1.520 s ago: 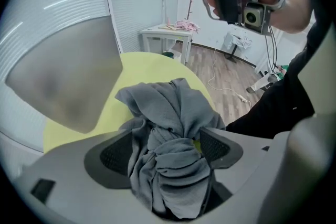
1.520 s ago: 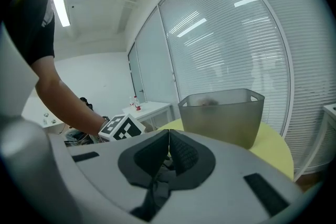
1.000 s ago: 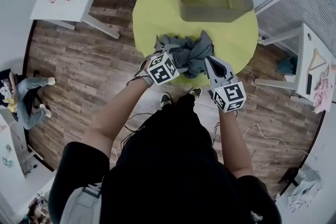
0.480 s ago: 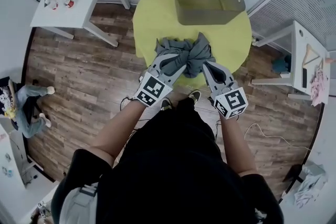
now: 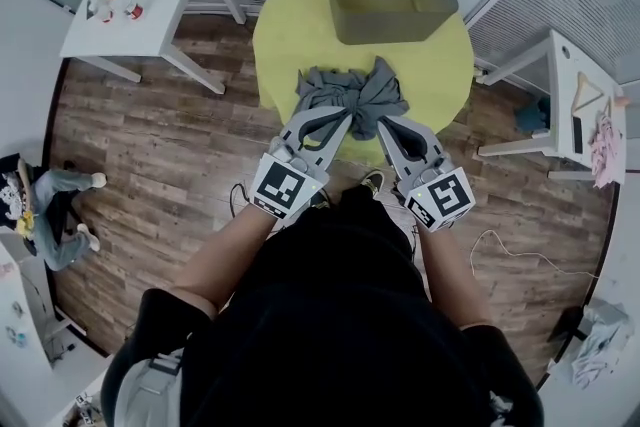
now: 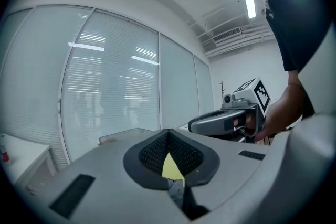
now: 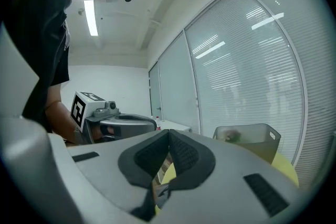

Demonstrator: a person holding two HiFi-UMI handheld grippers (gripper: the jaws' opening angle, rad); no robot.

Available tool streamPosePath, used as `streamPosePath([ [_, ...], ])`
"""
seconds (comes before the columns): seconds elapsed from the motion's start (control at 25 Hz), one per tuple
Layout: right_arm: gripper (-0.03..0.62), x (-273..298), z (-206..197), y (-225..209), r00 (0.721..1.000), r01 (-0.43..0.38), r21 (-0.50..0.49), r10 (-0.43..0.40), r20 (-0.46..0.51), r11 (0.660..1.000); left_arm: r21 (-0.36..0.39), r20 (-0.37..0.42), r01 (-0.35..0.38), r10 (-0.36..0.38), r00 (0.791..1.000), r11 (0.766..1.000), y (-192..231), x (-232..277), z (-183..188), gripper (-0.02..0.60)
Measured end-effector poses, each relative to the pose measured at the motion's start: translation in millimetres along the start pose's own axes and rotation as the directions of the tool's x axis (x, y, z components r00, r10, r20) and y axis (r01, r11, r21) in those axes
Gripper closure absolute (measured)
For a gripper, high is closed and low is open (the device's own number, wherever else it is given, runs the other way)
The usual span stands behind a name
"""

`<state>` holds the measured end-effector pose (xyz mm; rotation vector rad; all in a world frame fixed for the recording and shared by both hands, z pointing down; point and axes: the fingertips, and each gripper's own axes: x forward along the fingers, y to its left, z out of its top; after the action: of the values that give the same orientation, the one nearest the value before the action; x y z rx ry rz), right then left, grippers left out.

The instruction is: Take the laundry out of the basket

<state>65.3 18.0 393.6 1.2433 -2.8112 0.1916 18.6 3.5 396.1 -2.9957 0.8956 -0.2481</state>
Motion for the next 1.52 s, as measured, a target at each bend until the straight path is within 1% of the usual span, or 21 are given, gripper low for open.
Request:
streamPosePath([
  [0.16, 0.571, -2, 7, 11, 1.0, -0.006, -0.011, 0.006, 0.014, 1.0, -0.003, 0.033, 0.005, -0.005, 0.999, 1.0, -6, -12, 11, 0.572],
  [0.32, 0.571, -2, 13, 17, 1.0, -0.007, -0.02, 0.008, 0.021, 1.0, -0.036, 0.081, 0.005, -0.002, 0.997, 0.999, -7, -16, 17, 0.572],
  [0.36, 0.571, -2, 14, 18, 1.0, -0.007, -0.022, 0.008, 0.022, 1.0, -0.035, 0.083, 0.007, -0.004, 0.997, 0.999, -7, -17, 17, 0.572],
  [0.52, 0.571, 1, 15, 22, 1.0, -0.009, -0.03, 0.01, 0.026, 1.0, -0.003, 0.05, 0.02, -0.019, 0.999, 1.0, -8, -20, 16, 0.572],
  [0.96, 0.571, 1, 14, 27, 1.0, -0.015, -0.037, 0.016, 0.02, 0.999, -0.038, 0.078, 0.004, -0.001, 0.997, 0.999, -9, -26, 11, 0.572],
  [1.12, 0.571, 0, 12, 28, 1.0, -0.015, -0.04, 0.016, 0.018, 0.999, -0.013, 0.054, 0.007, -0.006, 0.999, 1.0, -11, -29, 11, 0.572],
  [1.52, 0.571, -1, 13, 27, 1.0, -0.011, -0.045, 0.012, 0.016, 0.999, -0.006, 0.043, 0.008, -0.008, 0.999, 1.0, -11, -28, 10, 0.572],
])
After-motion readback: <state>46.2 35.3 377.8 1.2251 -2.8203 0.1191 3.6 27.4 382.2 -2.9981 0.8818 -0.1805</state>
